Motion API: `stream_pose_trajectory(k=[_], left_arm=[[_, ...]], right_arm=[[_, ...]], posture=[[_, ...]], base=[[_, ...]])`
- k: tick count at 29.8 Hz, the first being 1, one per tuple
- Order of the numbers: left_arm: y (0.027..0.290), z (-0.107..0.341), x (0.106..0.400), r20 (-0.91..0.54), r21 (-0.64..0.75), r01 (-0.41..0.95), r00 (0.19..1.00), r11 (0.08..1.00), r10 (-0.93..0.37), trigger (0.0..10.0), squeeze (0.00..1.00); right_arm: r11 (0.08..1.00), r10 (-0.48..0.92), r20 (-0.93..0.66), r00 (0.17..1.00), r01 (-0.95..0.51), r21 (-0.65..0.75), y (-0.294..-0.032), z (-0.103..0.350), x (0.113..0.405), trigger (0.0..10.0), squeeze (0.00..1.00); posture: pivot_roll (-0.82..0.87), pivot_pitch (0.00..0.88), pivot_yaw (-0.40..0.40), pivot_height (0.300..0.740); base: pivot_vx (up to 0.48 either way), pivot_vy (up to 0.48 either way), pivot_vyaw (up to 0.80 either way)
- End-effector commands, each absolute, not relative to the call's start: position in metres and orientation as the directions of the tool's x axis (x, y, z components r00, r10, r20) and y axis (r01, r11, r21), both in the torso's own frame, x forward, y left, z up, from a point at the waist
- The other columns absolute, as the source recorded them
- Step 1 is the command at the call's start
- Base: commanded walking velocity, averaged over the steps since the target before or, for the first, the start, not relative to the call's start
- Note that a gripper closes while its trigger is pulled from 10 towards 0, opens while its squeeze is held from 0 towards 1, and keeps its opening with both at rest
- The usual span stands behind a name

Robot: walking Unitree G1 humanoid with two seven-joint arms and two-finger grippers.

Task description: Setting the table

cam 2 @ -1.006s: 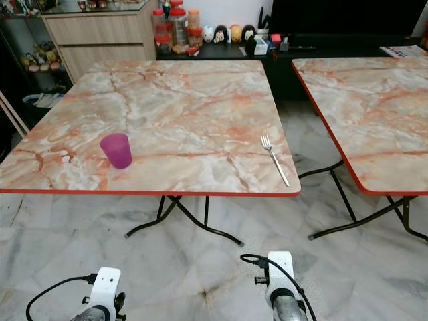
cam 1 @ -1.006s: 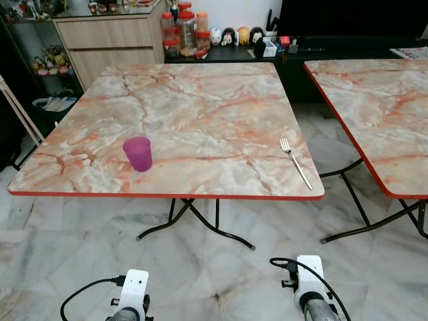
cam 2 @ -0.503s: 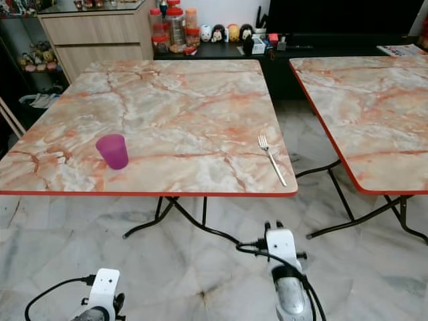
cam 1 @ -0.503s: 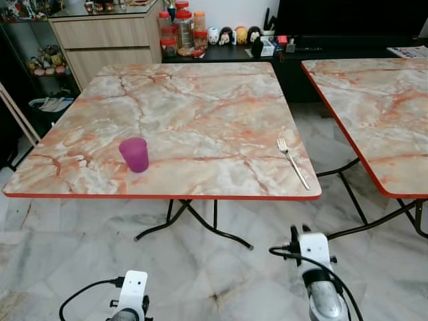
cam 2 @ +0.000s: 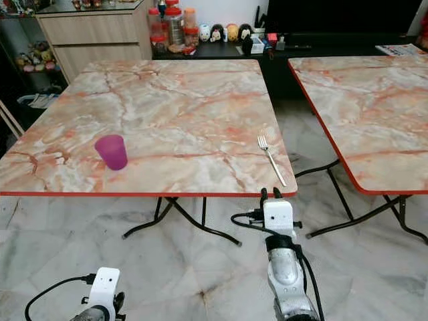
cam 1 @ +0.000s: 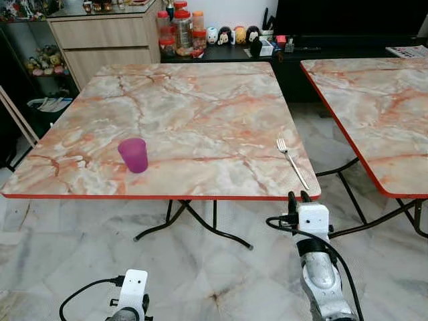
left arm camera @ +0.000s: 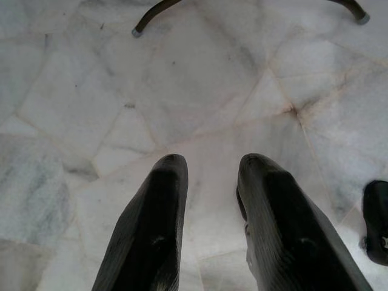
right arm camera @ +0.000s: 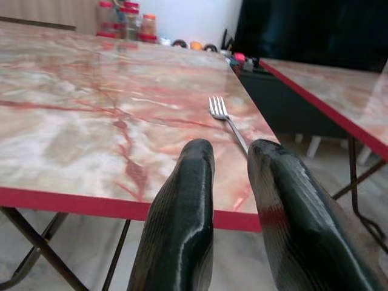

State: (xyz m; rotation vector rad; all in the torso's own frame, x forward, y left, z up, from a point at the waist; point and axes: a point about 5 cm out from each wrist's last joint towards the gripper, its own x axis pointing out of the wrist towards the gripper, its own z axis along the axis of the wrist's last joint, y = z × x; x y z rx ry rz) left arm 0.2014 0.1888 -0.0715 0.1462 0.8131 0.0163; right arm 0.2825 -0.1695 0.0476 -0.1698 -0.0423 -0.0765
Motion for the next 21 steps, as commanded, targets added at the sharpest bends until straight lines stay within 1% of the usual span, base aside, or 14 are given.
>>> stream_pose_trajectory(k=[1, 3, 10, 16, 17, 18, 21], left_arm=[[0.19, -0.072, 0.2, -0.73, 0.143, 0.038, 0.679, 0.989, 0.079, 10.0, 0.0], [0.19, -0.073, 0.2, -0.731, 0.143, 0.04, 0.678, 0.989, 0.078, 10.0, 0.0], [0.189, -0.074, 0.199, -0.736, 0.144, 0.05, 0.673, 0.988, 0.073, 10.0, 0.0], [0.187, -0.073, 0.2, -0.736, 0.142, 0.053, 0.674, 0.988, 0.069, 10.0, 0.0], [0.187, -0.073, 0.2, -0.735, 0.141, 0.052, 0.674, 0.989, 0.069, 10.0, 0.0], [0.186, -0.073, 0.201, -0.735, 0.139, 0.049, 0.675, 0.989, 0.07, 10.0, 0.0], [0.186, -0.073, 0.2, -0.735, 0.138, 0.047, 0.675, 0.989, 0.07, 10.0, 0.0]], right_arm=[[0.986, -0.101, 0.057, 0.993, 0.107, -0.126, -0.171, 0.054, 0.287, 10.0, 0.0], [0.985, -0.103, 0.059, 0.993, 0.11, -0.131, -0.171, 0.054, 0.289, 10.0, 0.0], [0.986, -0.113, 0.065, 0.991, 0.12, -0.119, -0.17, 0.056, 0.291, 10.0, 0.0], [0.989, -0.095, 0.081, 0.992, 0.103, -0.105, -0.164, 0.063, 0.297, 10.0, 0.0], [0.989, -0.094, 0.085, 0.992, 0.102, -0.104, -0.164, 0.063, 0.298, 10.0, 0.6], [0.991, -0.087, 0.09, 0.992, 0.096, -0.092, -0.163, 0.065, 0.299, 10.0, 1.0], [0.992, -0.078, 0.098, 0.992, 0.087, -0.09, -0.161, 0.067, 0.3, 10.0, 1.0]], posture=[[-0.03, 0.0, 0.019, 0.74], [-0.03, 0.0, 0.02, 0.74], [-0.03, 0.0, 0.023, 0.74], [-0.03, 0.0, 0.018, 0.74], [-0.03, 0.0, 0.017, 0.74], [-0.03, 0.0, 0.016, 0.74], [-0.03, 0.0, 0.015, 0.74]], base=[[0.277, 0.0, -0.76], [0.298, 0.0, -0.67], [0.314, 0.0, 0.0], [0.318, 0.0, 0.0], [0.319, 0.0, 0.0], [0.322, 0.0, 0.0], [0.321, 0.0, 0.0]])
